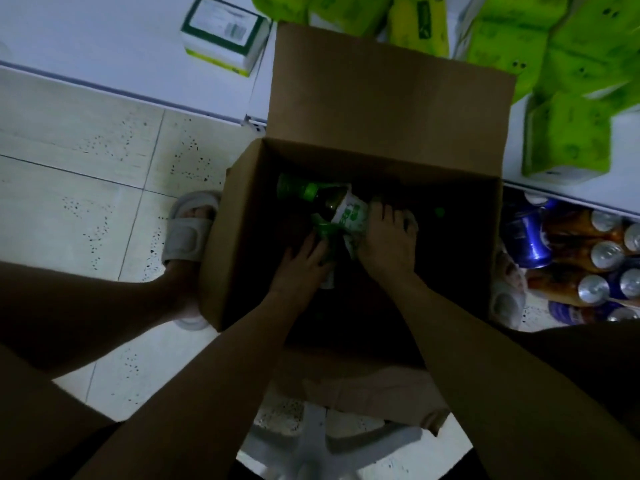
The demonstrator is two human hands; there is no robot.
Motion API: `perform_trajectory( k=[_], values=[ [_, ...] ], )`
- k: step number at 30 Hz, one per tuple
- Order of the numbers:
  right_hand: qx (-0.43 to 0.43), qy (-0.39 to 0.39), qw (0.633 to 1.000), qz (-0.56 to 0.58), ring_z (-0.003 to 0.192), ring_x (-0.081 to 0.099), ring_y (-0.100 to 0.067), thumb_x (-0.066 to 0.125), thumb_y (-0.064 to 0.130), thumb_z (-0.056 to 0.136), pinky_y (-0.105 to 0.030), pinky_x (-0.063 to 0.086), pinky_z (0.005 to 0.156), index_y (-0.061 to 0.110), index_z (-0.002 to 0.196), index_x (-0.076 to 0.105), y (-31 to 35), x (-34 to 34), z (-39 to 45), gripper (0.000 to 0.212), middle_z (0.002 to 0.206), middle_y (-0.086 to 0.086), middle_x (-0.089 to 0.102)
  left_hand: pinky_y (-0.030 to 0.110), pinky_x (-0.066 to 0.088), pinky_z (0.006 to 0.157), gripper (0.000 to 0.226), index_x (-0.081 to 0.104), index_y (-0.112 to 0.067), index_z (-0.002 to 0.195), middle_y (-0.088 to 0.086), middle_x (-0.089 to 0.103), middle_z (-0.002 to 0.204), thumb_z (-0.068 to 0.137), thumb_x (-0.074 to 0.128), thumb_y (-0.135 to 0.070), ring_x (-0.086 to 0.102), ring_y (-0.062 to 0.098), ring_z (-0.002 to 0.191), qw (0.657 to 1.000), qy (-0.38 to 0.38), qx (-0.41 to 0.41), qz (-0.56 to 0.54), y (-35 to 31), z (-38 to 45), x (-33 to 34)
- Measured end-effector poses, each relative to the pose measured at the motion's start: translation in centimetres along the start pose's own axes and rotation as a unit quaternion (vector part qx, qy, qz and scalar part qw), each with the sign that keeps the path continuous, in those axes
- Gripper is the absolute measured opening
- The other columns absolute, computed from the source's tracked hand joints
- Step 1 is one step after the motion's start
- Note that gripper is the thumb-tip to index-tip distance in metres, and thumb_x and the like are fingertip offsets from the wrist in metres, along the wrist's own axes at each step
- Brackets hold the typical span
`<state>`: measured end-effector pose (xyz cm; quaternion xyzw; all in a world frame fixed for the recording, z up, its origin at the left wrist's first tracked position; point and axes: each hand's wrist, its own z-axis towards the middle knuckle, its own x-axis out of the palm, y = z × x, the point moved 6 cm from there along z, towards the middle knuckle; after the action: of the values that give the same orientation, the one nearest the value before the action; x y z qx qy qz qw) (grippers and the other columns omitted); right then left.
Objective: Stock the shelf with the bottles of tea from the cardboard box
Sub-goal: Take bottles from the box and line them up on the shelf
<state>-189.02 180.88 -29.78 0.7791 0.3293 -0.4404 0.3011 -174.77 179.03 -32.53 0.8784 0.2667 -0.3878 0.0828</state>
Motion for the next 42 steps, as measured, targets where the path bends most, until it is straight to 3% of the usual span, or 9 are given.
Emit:
perform_trajectory(
  k=[7,13,17,23,26,30,35,40,42],
  values=[
    [0.167,0.062,0.946,0.27,0.114,0.055,-0.04,0.065,0.032,0.085,-0.046,0.05,0.088,0.009,0.132,0.034,-6.0,4.4,-5.8,0.06,0.125,-0.019,0.055,0.061,0.002,0.115,0.059,0.027,-0.029,0.15,0.006,-0.008,0.163,0.095,0.049,-0.029,-0.009,0.03,0.149,0.987,0.031,0.052,0.147,-0.3,2.0,-0.4],
    [0.151,0.116,0.921,0.339,0.116,0.055,-0.038,0.07,0.02,0.083,-0.044,0.049,0.089,0.008,0.135,0.031,-5.7,5.1,-4.9,0.065,0.125,-0.019,0.055,0.059,0.003,0.116,0.07,0.017,-0.026,0.152,0.009,0.005,0.161,0.093,0.054,-0.028,0.002,0.034,0.148,0.965,0.033,0.042,0.257,0.3,2.7,-0.8],
    [0.147,0.108,0.898,0.4,0.12,0.053,-0.033,0.071,0.019,0.083,-0.041,0.047,0.091,0.011,0.139,0.028,-4.4,4.8,-4.2,0.071,0.131,-0.015,0.053,0.059,0.006,0.116,0.067,0.014,-0.021,0.153,0.01,0.025,0.157,0.096,0.048,-0.025,0.016,0.034,0.146,0.984,0.098,0.012,0.147,1.7,2.7,1.2],
    [0.149,0.071,0.889,0.428,0.124,0.051,-0.031,0.071,0.021,0.082,-0.048,0.046,0.101,0.015,0.141,0.028,-5.3,2.6,-4.5,0.073,0.135,-0.013,0.051,0.052,0.034,0.105,0.071,0.023,-0.016,0.148,0.017,0.045,0.142,0.089,0.06,-0.031,0.037,0.039,0.132,0.996,0.076,-0.027,-0.038,1.6,1.2,1.3],
    [0.145,0.049,0.887,0.436,0.121,0.053,-0.028,0.071,0.021,0.083,-0.043,0.048,0.094,0.012,0.137,0.032,-6.4,0.4,-4.9,0.068,0.133,-0.012,0.053,0.049,0.043,0.101,0.084,0.019,-0.015,0.15,0.018,0.045,0.142,0.085,0.067,-0.039,0.041,0.038,0.13,0.981,0.054,-0.079,-0.169,2.7,0.0,1.1],
    [0.159,0.0,0.88,0.448,0.107,0.058,-0.025,0.072,0.019,0.084,-0.033,0.044,0.079,0.008,0.124,0.04,-7.1,-3.3,-5.5,0.053,0.12,-0.012,0.058,0.041,0.044,0.1,0.085,0.032,-0.016,0.144,0.012,0.048,0.141,0.076,0.076,-0.044,0.049,0.031,0.127,0.892,-0.041,-0.106,-0.437,3.8,-2.5,-1.3],
    [0.192,-0.033,0.831,0.521,0.109,0.057,-0.024,0.07,0.02,0.084,-0.041,0.048,0.093,0.013,0.119,0.042,-6.8,-7.1,-7.3,0.045,0.113,-0.005,0.057,0.029,0.047,0.079,0.065,0.045,-0.019,0.131,0.0,0.06,0.123,0.078,0.074,-0.044,0.058,0.017,0.105,0.745,-0.103,-0.095,-0.652,3.1,-5.5,-5.6],
    [0.118,0.011,0.775,0.621,0.099,0.064,-0.021,0.068,0.017,0.085,-0.035,0.051,0.08,0.014,0.117,0.052,-5.2,-10.5,-9.3,0.036,0.115,-0.007,0.065,0.044,0.047,0.101,0.082,0.052,-0.026,0.131,-0.002,0.066,0.123,0.063,0.074,-0.066,0.063,0.019,0.112,0.639,-0.156,-0.04,-0.752,1.8,-8.8,-10.4],
    [0.079,0.027,0.753,0.653,0.103,0.065,-0.025,0.066,0.015,0.086,-0.039,0.052,0.084,0.013,0.119,0.055,-4.2,-12.1,-10.3,0.035,0.115,-0.009,0.067,0.045,0.047,0.101,0.073,0.055,-0.025,0.129,-0.002,0.068,0.12,0.069,0.072,-0.063,0.064,0.021,0.112,0.609,-0.174,-0.009,-0.774,1.6,-10.5,-12.4]
  ],
)
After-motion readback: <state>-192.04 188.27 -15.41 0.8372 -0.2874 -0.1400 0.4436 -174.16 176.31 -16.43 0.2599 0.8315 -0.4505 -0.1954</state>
